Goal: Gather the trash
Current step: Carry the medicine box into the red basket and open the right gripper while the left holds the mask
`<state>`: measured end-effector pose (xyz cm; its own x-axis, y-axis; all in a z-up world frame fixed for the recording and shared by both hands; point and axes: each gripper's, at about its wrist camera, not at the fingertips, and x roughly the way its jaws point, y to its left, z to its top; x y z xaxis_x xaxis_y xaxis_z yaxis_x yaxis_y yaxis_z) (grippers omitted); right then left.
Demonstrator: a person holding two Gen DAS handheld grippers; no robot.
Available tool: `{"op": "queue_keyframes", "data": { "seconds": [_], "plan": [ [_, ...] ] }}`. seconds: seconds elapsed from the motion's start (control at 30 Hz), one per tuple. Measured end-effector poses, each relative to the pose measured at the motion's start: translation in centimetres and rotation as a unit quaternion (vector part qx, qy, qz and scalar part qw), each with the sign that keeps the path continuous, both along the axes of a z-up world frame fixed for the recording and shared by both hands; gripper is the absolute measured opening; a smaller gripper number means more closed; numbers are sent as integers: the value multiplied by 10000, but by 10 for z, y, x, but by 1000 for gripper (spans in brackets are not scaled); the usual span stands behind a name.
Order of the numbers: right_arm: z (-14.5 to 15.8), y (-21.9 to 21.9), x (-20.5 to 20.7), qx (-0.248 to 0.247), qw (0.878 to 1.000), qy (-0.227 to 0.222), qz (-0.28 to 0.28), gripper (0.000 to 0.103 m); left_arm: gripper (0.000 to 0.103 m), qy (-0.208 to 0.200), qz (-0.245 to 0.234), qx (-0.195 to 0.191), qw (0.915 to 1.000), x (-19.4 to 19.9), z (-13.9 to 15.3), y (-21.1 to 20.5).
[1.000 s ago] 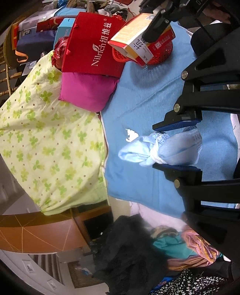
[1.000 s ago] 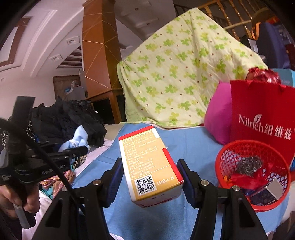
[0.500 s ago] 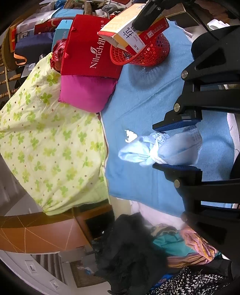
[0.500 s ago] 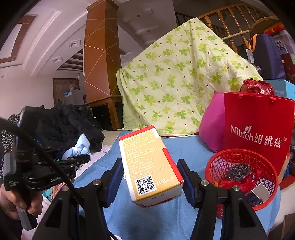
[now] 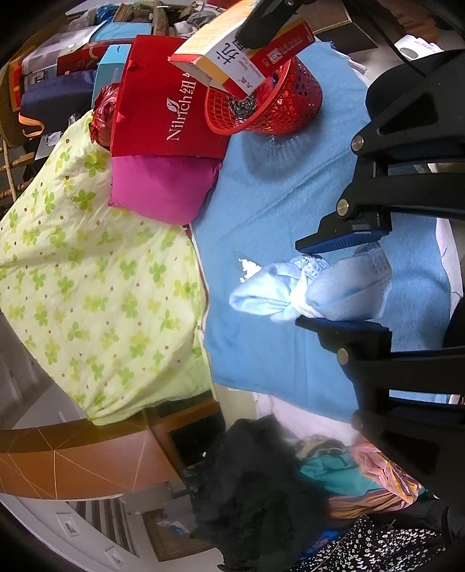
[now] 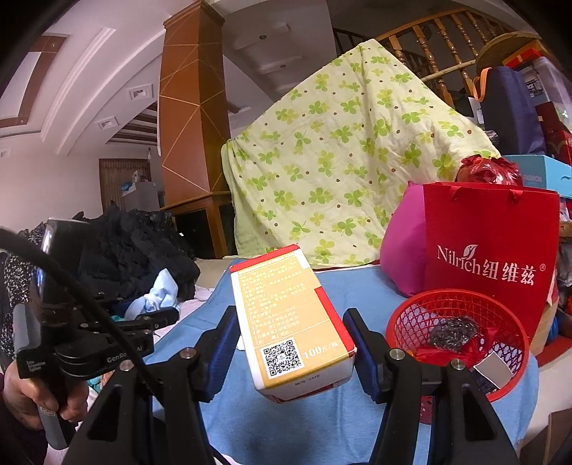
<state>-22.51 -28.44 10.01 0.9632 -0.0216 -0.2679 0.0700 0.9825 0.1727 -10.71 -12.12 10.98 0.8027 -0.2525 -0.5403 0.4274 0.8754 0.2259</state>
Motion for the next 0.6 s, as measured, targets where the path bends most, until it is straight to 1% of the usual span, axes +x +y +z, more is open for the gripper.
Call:
{"op": "queue_keyframes", "data": {
  "seconds": [0.6],
  "plan": [
    [2,-8,-14,88,9999,-70,-112,62,37,23,-123,142,9998,-5,-1,-10]
  ]
}}
